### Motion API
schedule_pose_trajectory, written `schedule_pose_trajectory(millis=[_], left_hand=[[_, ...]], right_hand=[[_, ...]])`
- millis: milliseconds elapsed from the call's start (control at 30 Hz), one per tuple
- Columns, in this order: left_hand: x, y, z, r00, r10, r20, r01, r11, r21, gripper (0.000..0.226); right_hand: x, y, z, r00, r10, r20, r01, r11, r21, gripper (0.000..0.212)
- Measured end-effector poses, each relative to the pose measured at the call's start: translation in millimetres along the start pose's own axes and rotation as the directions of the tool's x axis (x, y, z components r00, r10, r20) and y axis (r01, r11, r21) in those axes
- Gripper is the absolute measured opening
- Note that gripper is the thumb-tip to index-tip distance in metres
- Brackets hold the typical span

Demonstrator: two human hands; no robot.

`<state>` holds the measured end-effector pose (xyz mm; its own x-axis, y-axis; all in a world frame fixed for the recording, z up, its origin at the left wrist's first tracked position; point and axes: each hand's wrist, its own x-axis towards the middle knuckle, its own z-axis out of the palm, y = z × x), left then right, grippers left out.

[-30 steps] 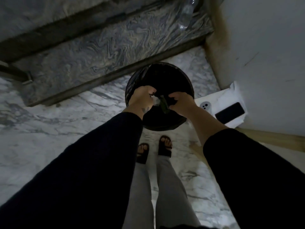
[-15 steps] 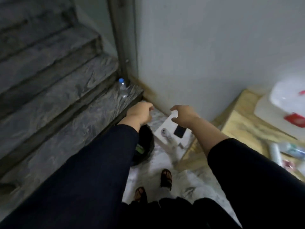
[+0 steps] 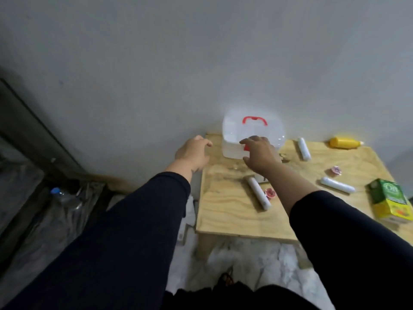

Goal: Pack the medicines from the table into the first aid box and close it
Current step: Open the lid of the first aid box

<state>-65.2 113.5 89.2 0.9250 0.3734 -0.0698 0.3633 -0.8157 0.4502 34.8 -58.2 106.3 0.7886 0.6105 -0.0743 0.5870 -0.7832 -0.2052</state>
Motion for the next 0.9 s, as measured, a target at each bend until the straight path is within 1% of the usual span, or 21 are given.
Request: schedule_pose_trajectory(millis=[100, 167, 267, 333, 433, 533, 600, 667, 800, 833, 900], left_hand=[[34.5, 28.1, 21.5, 0.995, 0.103, -0.003, -0.103, 0.995, -0.001, 0.05], [52.7, 42.7, 35.1, 0.989, 0.151, -0.008, -0.151, 0.989, -0.002, 0.057], [74.8, 57.1, 53.5, 0.976, 0.213, -0.053, -0.21, 0.976, 0.059, 0.064], [85.8, 62.8, 62.6, 0.965, 0.243, -0.096, -0.234, 0.968, 0.096, 0.07], [95.0, 61.7, 76.2, 0.958, 0.253, -0.138, -0.233, 0.961, 0.148, 0.076], [100.6, 57.6, 86.1, 0.952, 0.261, -0.16, -0.232, 0.956, 0.18, 0.073], [99.9, 57.8, 85.6, 0.945, 0.27, -0.186, -0.237, 0.954, 0.182, 0.07], [102.0, 58.3, 85.9, 0.943, 0.272, -0.19, -0.238, 0.954, 0.185, 0.069], [100.2, 56.5, 82.2, 0.945, 0.279, -0.172, -0.246, 0.951, 0.188, 0.068], [98.9, 57.2, 81.0, 0.945, 0.282, -0.166, -0.25, 0.95, 0.189, 0.067], [95.9, 60.1, 78.9, 0.945, 0.283, -0.163, -0.251, 0.949, 0.192, 0.066]], right_hand=[[12.5, 38.6, -5.4, 0.999, -0.016, -0.045, 0.012, 0.995, -0.095, 0.058], [22.9, 56.5, -2.6, 0.997, -0.039, -0.062, 0.031, 0.992, -0.119, 0.06], [38.2, 76.4, 9.5, 0.994, -0.09, -0.064, 0.079, 0.985, -0.155, 0.063], [47.4, 84.8, 19.3, 0.989, -0.131, -0.074, 0.114, 0.974, -0.193, 0.068], [57.6, 89.3, 35.7, 0.975, -0.179, -0.131, 0.141, 0.956, -0.259, 0.075], [65.4, 90.1, 51.4, 0.973, -0.165, -0.159, 0.104, 0.937, -0.334, 0.078], [67.4, 88.2, 54.4, 0.964, -0.164, -0.208, 0.082, 0.931, -0.356, 0.077], [71.0, 88.7, 55.4, 0.96, -0.174, -0.22, 0.085, 0.928, -0.361, 0.076], [63.3, 89.6, 51.8, 0.964, -0.207, -0.167, 0.144, 0.935, -0.325, 0.079], [60.1, 89.6, 49.4, 0.964, -0.218, -0.153, 0.161, 0.935, -0.317, 0.078], [56.6, 89.1, 44.2, 0.963, -0.223, -0.15, 0.172, 0.94, -0.295, 0.069]])
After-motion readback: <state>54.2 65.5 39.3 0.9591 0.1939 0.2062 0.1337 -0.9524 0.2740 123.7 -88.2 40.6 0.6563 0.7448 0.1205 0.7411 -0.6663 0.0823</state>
